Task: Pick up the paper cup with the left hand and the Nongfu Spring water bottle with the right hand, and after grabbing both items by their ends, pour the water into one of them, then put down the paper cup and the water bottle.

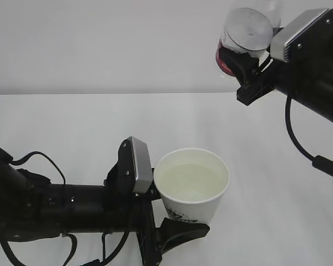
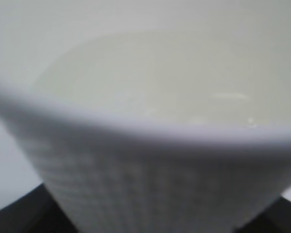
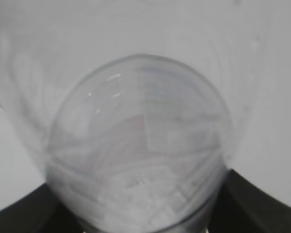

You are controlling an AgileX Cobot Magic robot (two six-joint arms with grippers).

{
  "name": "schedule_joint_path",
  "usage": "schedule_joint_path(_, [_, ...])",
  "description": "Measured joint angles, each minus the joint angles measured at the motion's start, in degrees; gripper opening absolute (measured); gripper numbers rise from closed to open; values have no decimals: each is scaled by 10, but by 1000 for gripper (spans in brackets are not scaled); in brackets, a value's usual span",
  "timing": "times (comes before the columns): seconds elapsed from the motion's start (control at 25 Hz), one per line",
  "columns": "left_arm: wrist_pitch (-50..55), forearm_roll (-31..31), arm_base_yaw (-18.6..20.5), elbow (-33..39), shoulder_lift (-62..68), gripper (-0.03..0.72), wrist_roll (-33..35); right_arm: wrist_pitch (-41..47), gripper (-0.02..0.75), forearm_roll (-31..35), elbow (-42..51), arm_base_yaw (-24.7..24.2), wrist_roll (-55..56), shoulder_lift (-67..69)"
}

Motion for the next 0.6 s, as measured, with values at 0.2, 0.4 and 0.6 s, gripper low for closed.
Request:
schedule_joint_path(0.2, [0, 0, 0, 0, 0, 546, 0, 0, 476, 22, 0, 0, 11, 0])
schedule_joint_path(0.4, [0, 0, 0, 0, 0, 546, 0, 21, 476, 45, 0, 0, 21, 0])
schedule_joint_path(0.6, [0, 0, 0, 0, 0, 546, 0, 50, 476, 79, 0, 0, 24, 0])
